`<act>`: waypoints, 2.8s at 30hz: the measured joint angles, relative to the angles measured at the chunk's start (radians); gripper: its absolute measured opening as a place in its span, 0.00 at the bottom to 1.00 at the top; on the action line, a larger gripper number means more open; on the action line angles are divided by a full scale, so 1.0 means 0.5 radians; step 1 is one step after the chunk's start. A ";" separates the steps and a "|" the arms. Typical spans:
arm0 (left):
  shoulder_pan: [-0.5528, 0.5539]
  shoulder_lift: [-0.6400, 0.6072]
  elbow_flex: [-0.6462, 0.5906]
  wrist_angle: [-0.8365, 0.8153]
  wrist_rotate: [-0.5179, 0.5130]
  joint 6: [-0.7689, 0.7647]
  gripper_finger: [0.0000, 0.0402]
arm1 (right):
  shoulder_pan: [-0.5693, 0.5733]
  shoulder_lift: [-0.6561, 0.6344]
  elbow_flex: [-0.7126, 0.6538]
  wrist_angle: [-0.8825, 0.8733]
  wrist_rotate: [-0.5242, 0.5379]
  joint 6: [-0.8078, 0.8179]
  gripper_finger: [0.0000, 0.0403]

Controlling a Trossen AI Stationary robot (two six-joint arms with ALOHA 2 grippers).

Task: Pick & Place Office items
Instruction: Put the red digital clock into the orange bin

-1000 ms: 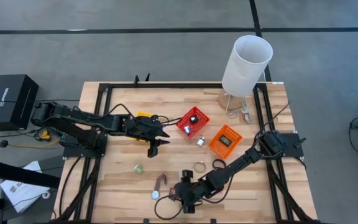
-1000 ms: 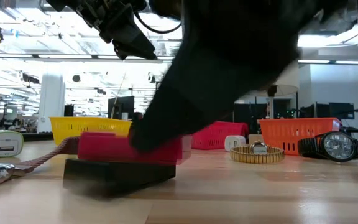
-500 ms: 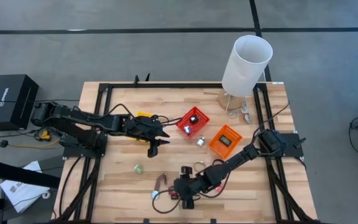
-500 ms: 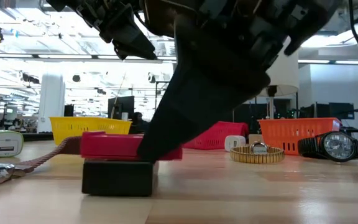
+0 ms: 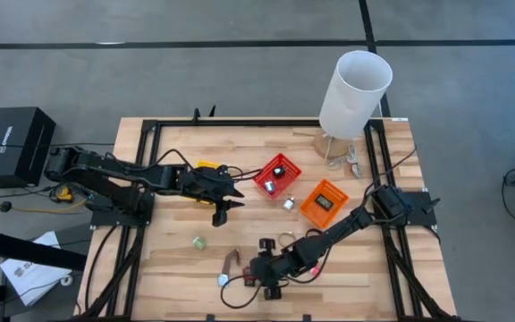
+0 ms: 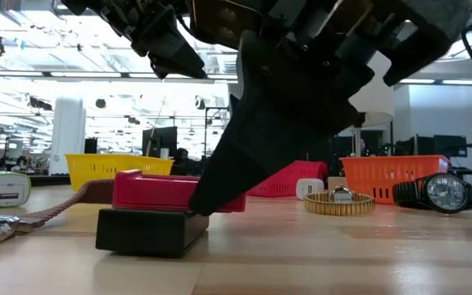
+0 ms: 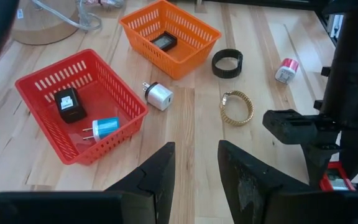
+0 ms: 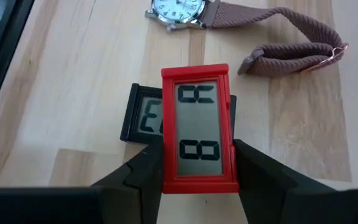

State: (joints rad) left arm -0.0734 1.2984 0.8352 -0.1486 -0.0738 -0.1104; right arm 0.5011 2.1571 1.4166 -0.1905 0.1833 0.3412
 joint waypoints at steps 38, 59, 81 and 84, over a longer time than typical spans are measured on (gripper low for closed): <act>0.000 0.000 0.000 0.034 0.001 0.000 0.29 | -0.066 -0.078 0.170 -0.724 0.105 0.089 0.41; -0.001 0.000 0.000 0.066 0.001 0.000 0.29 | -0.107 0.001 0.163 -0.608 0.094 0.082 0.58; -0.001 0.000 0.000 0.077 0.001 0.000 0.29 | -0.104 -0.025 0.258 -0.967 -0.051 0.095 0.48; -0.001 0.000 0.000 0.078 0.001 0.000 0.29 | -0.105 -0.019 0.261 -0.985 -0.087 0.111 0.53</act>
State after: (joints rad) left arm -0.0738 1.2984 0.8352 -0.1097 -0.0735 -0.1104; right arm 0.4488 2.1475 1.5471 -0.6829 0.1398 0.3965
